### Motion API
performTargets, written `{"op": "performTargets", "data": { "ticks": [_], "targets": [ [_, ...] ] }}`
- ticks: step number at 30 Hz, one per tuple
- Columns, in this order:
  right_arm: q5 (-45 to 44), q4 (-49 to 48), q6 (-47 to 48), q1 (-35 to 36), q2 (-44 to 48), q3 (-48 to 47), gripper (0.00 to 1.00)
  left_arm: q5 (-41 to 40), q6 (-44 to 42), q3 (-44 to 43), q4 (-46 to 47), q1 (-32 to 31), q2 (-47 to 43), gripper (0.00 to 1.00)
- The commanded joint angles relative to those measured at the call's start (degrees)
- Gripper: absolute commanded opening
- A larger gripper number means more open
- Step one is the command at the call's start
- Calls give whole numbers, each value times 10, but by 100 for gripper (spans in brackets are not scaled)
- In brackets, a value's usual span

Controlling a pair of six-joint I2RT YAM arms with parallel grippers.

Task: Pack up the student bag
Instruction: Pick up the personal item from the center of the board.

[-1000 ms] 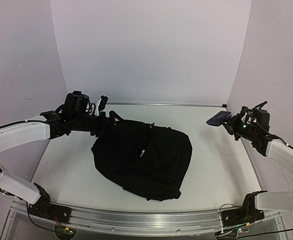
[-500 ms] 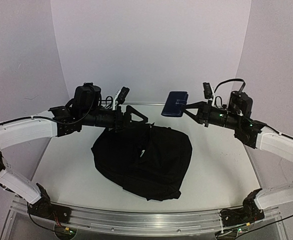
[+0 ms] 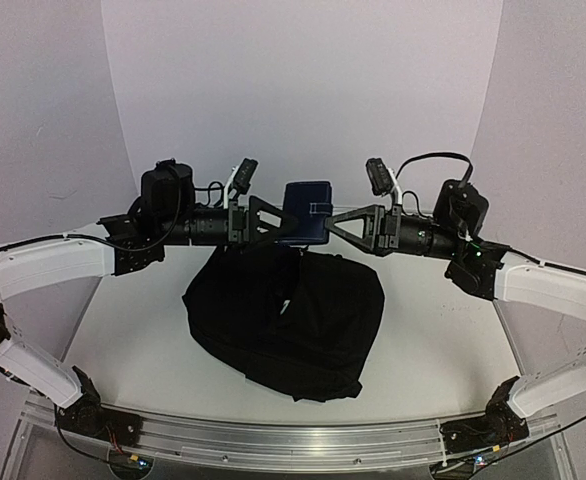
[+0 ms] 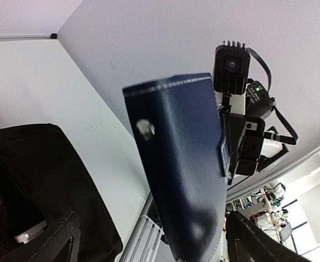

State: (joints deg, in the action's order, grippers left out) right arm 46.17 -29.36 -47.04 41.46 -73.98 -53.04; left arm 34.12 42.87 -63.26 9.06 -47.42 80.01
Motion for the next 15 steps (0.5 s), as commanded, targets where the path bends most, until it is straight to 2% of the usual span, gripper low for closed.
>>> {"op": "performTargets", "data": {
  "ticks": [1,3,6,11,15],
  "targets": [
    [33,-68,-8,13,-8,-22,0,47,18,-19,58,1,-4,87],
    [34,-69,-8,15,-14,-19,0,57,26,-17,75,1,-2,81],
    [32,-69,-7,18,-19,-16,0,62,34,-13,86,1,-3,65],
    [23,-68,-3,19,-20,-12,0,57,37,-1,96,1,-15,52],
    [18,-67,-1,19,-20,-11,0,52,31,-1,82,1,-19,36]
  ]
}}
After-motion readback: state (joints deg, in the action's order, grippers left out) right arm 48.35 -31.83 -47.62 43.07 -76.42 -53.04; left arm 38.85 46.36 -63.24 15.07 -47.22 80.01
